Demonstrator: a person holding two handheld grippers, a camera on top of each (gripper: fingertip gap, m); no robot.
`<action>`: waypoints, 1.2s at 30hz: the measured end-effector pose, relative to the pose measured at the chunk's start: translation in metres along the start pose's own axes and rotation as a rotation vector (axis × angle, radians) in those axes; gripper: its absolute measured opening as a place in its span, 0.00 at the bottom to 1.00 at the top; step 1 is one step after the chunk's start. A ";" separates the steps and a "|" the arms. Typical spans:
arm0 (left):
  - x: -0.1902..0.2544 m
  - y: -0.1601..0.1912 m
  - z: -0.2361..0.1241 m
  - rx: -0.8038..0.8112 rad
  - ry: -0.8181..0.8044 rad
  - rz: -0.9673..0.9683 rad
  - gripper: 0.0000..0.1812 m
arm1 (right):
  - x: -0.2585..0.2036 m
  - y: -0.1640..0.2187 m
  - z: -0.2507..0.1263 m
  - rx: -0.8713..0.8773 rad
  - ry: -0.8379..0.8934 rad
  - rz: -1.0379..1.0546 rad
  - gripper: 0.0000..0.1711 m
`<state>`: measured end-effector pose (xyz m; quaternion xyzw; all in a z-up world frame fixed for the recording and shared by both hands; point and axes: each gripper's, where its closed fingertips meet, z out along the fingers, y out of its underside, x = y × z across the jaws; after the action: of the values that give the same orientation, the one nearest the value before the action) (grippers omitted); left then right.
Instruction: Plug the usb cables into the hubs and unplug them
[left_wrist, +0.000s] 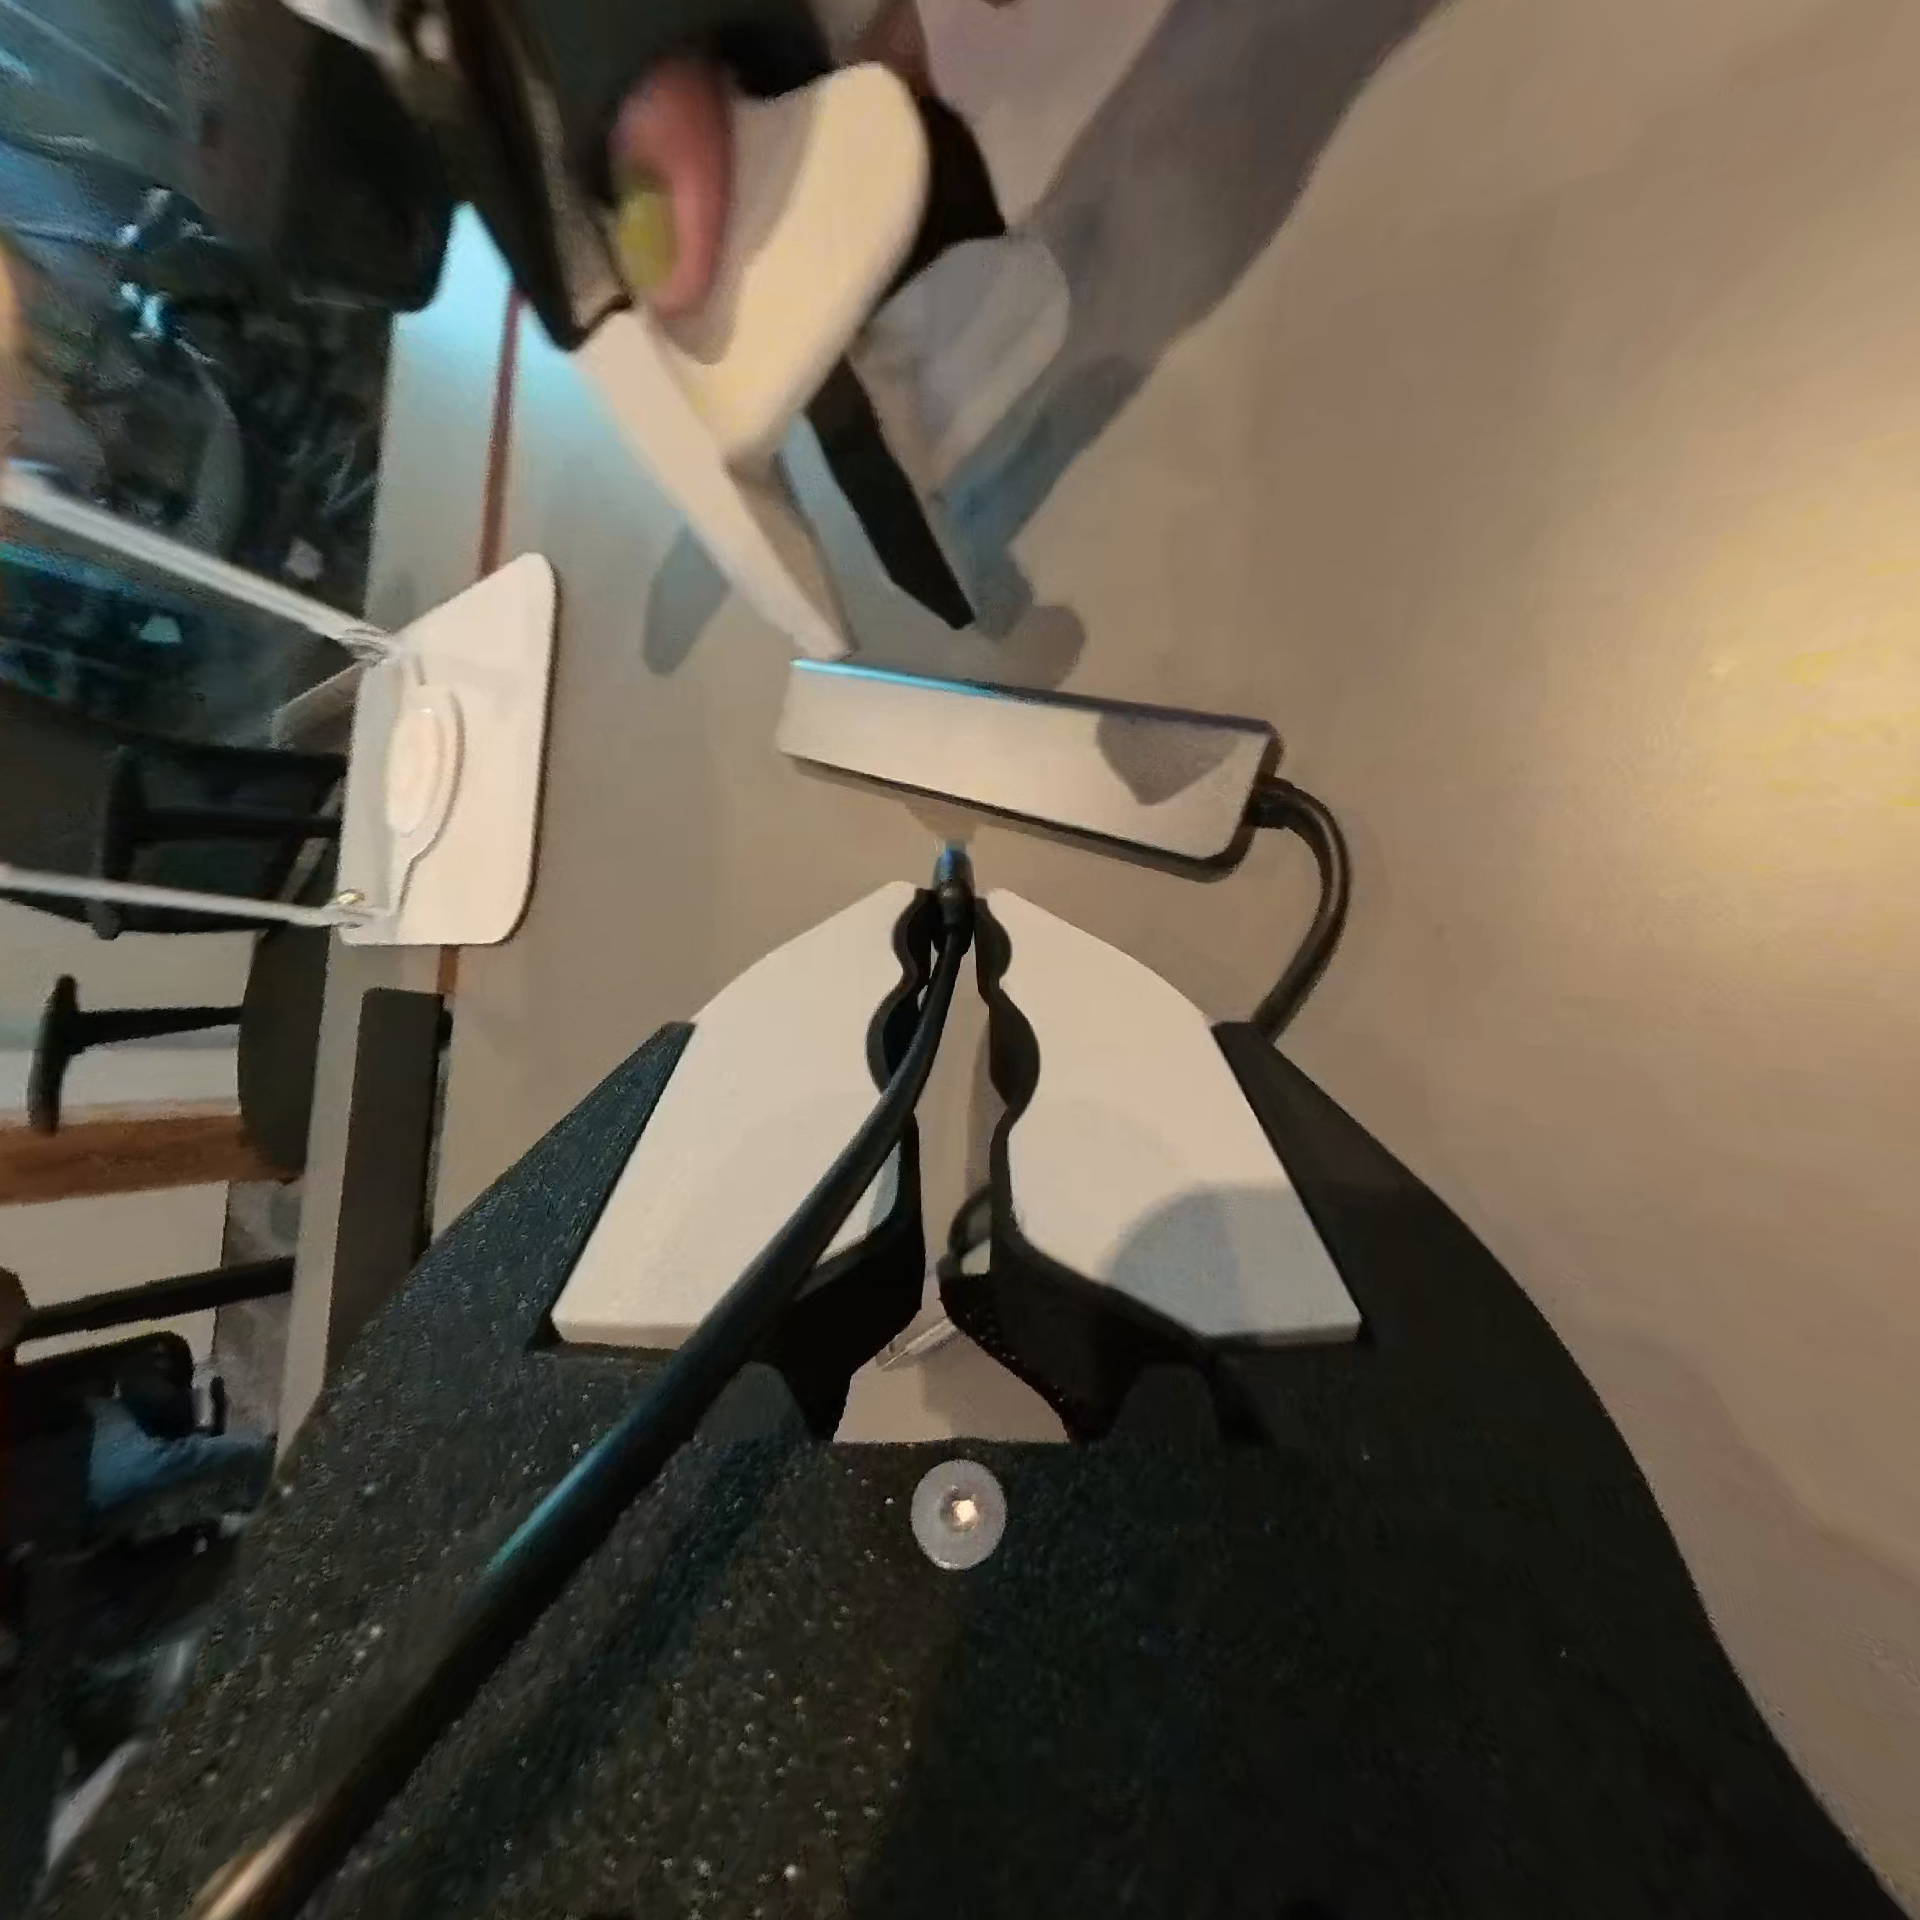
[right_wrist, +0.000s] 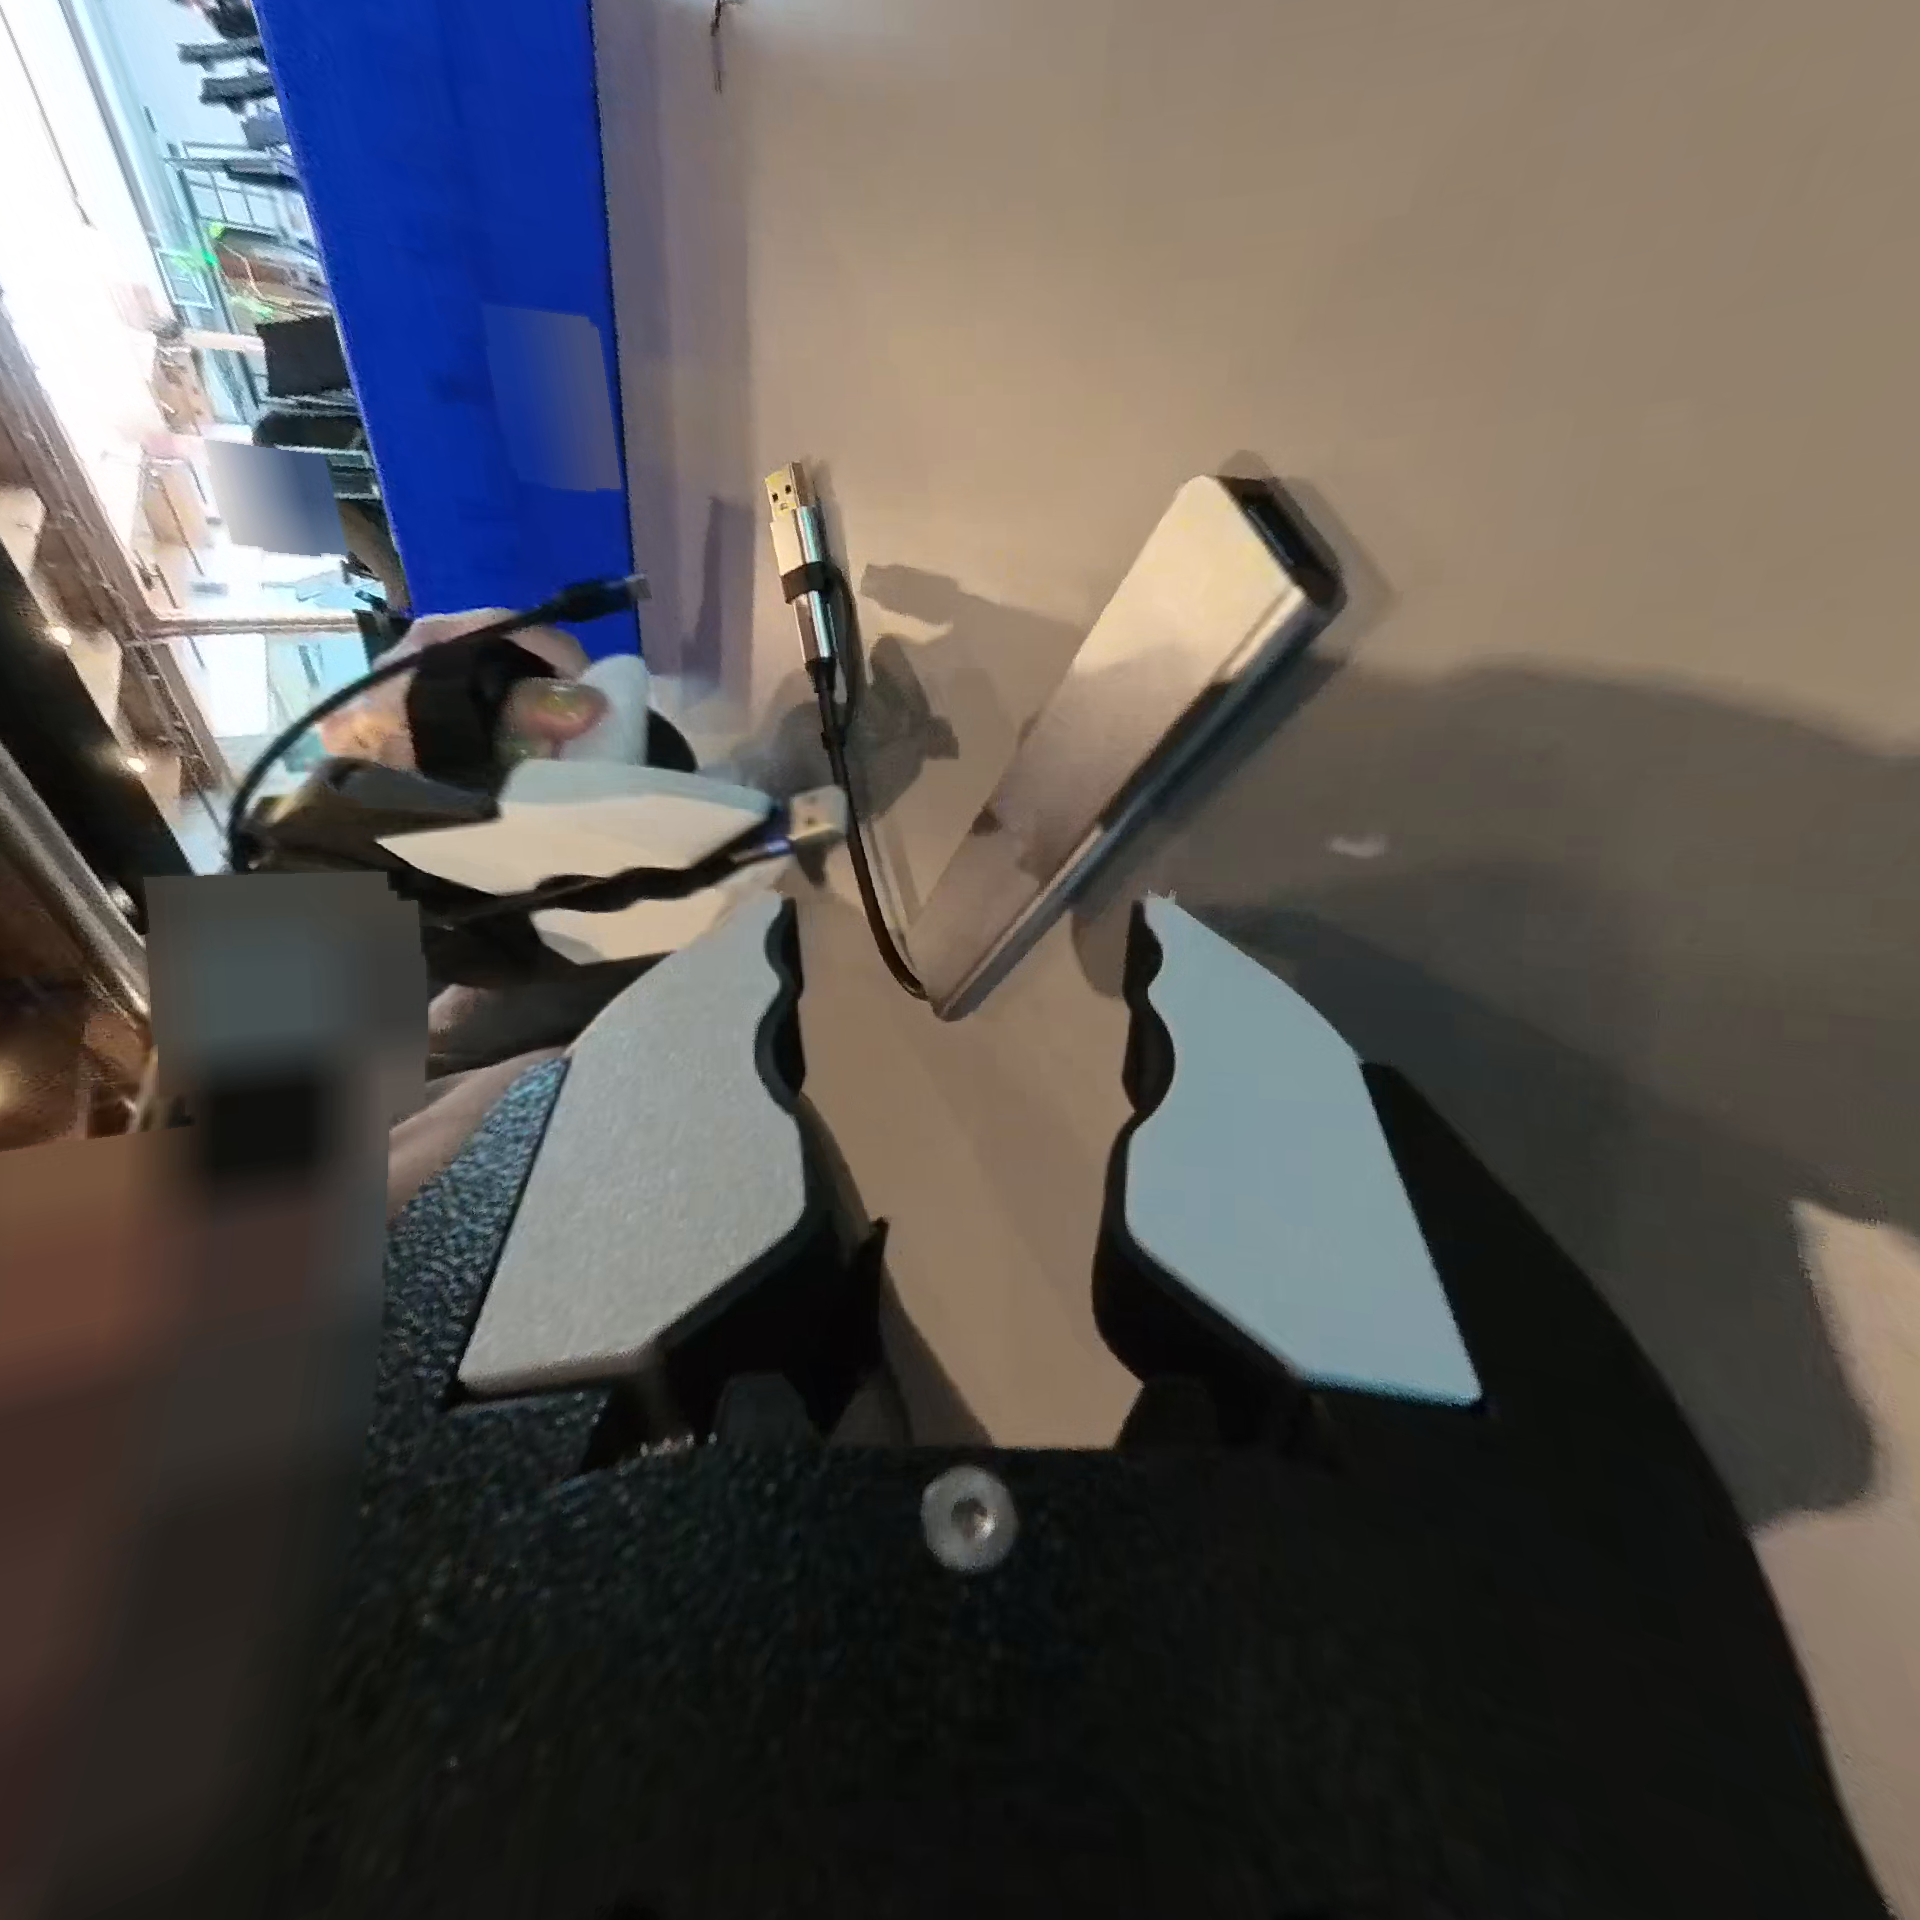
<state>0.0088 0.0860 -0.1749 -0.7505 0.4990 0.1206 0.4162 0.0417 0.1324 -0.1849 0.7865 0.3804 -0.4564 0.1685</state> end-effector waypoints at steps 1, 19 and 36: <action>0.004 0.001 0.002 -0.012 0.019 0.019 0.04 | -0.001 0.000 0.003 -0.001 -0.001 0.007 0.35; 0.031 0.007 0.009 -0.048 0.133 0.085 0.04 | -0.022 -0.017 0.033 0.094 -0.245 0.094 0.27; 0.024 0.031 -0.003 -0.155 0.120 0.102 0.04 | -0.018 0.001 0.060 -0.198 -0.039 -0.202 0.19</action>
<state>-0.0072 0.0635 -0.2033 -0.7600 0.5497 0.1346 0.3195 0.0014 0.0872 -0.2008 0.7147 0.4975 -0.4466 0.2056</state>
